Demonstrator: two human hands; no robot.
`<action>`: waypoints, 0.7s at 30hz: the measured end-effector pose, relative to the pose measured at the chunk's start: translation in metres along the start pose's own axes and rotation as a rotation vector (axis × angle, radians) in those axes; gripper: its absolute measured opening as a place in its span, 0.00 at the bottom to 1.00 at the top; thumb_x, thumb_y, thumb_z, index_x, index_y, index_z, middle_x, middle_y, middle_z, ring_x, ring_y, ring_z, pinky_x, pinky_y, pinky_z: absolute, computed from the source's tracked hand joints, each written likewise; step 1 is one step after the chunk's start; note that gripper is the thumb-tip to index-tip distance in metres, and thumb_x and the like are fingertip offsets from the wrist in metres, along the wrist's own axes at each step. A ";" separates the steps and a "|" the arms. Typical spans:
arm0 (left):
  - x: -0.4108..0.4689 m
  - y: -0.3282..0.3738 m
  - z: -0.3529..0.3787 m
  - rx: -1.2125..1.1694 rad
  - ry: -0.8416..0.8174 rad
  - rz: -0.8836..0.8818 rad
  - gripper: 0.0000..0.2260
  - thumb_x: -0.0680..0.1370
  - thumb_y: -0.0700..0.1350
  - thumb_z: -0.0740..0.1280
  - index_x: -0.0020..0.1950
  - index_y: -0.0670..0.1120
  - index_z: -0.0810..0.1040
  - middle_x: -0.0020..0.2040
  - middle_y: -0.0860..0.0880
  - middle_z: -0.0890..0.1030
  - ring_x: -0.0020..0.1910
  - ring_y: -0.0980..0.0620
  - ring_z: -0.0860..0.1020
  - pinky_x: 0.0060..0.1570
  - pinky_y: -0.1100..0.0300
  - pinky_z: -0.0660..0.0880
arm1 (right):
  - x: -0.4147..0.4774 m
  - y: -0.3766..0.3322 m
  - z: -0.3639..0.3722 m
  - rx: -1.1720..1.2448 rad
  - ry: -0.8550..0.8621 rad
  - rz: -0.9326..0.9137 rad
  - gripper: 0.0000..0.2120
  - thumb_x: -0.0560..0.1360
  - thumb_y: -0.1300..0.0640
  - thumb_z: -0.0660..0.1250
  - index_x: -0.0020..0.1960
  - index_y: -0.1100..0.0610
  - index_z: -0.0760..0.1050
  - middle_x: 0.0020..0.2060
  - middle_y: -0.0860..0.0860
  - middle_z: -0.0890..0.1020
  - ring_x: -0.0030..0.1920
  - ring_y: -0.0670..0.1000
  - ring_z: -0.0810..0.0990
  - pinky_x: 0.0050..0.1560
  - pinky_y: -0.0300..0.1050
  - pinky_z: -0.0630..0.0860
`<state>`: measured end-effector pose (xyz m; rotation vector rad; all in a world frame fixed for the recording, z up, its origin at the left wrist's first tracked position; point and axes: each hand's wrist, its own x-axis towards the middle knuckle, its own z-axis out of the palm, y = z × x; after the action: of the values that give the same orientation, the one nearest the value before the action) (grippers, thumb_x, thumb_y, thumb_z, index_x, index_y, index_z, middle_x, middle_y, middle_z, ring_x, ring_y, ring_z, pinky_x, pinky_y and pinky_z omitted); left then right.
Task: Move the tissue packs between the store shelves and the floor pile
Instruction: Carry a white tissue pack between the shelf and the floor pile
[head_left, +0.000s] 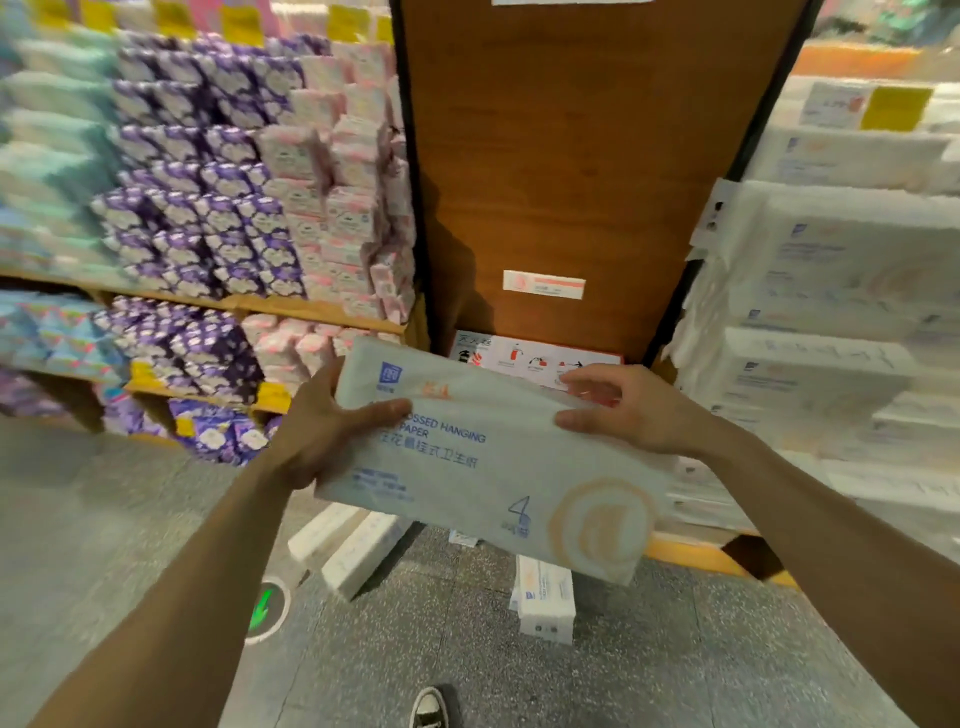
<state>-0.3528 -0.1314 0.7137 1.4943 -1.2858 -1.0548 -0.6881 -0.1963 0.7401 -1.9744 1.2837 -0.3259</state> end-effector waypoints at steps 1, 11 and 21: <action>-0.016 -0.001 -0.011 -0.012 0.045 0.000 0.26 0.67 0.51 0.81 0.61 0.49 0.76 0.50 0.51 0.86 0.46 0.48 0.86 0.46 0.48 0.83 | -0.003 -0.004 0.004 -0.008 0.014 -0.008 0.42 0.65 0.30 0.69 0.74 0.48 0.71 0.73 0.47 0.73 0.70 0.50 0.73 0.72 0.54 0.70; -0.192 -0.035 -0.135 -0.195 0.570 -0.013 0.42 0.50 0.65 0.82 0.58 0.46 0.80 0.48 0.48 0.87 0.43 0.47 0.86 0.37 0.57 0.82 | 0.004 -0.096 0.128 0.510 -0.055 -0.039 0.44 0.54 0.24 0.76 0.61 0.49 0.76 0.53 0.51 0.86 0.50 0.52 0.87 0.51 0.52 0.84; -0.373 -0.110 -0.315 -0.297 0.959 -0.071 0.40 0.55 0.59 0.83 0.62 0.43 0.77 0.52 0.43 0.86 0.48 0.41 0.85 0.43 0.47 0.83 | 0.040 -0.315 0.333 0.624 -0.281 -0.282 0.31 0.65 0.35 0.73 0.60 0.53 0.79 0.49 0.51 0.87 0.44 0.47 0.87 0.41 0.42 0.82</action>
<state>-0.0615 0.2757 0.7105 1.5124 -0.3825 -0.4106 -0.2663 -0.0125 0.7248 -1.5808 0.6190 -0.4957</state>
